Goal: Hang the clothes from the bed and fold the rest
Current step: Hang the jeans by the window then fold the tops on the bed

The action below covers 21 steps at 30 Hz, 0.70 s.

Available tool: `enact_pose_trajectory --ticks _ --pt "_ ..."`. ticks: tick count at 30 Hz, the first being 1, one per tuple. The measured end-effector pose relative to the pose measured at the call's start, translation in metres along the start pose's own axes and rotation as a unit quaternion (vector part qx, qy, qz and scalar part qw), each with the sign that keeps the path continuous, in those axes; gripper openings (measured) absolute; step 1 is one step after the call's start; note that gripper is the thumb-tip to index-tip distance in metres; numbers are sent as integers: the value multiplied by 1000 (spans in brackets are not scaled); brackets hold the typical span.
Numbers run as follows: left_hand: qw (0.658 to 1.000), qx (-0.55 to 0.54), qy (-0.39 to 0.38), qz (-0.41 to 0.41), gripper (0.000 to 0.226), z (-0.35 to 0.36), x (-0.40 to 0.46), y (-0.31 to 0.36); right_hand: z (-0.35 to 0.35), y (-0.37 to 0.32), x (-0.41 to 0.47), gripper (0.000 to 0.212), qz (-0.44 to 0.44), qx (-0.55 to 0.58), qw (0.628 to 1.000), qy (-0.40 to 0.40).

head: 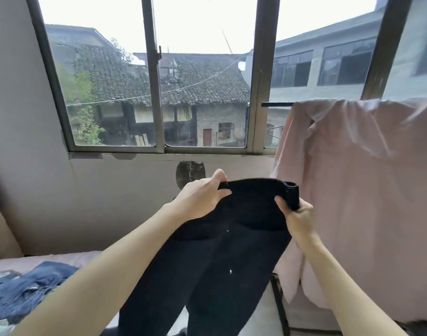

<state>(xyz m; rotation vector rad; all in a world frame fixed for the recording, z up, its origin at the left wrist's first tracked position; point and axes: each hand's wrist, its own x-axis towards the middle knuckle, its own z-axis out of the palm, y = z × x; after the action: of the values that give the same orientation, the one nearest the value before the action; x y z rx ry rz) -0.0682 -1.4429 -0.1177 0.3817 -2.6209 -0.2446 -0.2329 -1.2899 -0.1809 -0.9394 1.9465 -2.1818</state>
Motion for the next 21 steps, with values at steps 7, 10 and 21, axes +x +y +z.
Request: enact_pose_trajectory --ticks 7,10,21 --pt "970 -29 -218 -105 32 -15 34 20 -28 -66 51 23 -79 94 984 128" --pt "966 -147 -161 -137 29 7 30 16 -43 -69 55 19 -89 19 988 123" --pt "965 -16 -262 -5 32 19 40 36 -135 -37 49 13 7 -135 963 232"
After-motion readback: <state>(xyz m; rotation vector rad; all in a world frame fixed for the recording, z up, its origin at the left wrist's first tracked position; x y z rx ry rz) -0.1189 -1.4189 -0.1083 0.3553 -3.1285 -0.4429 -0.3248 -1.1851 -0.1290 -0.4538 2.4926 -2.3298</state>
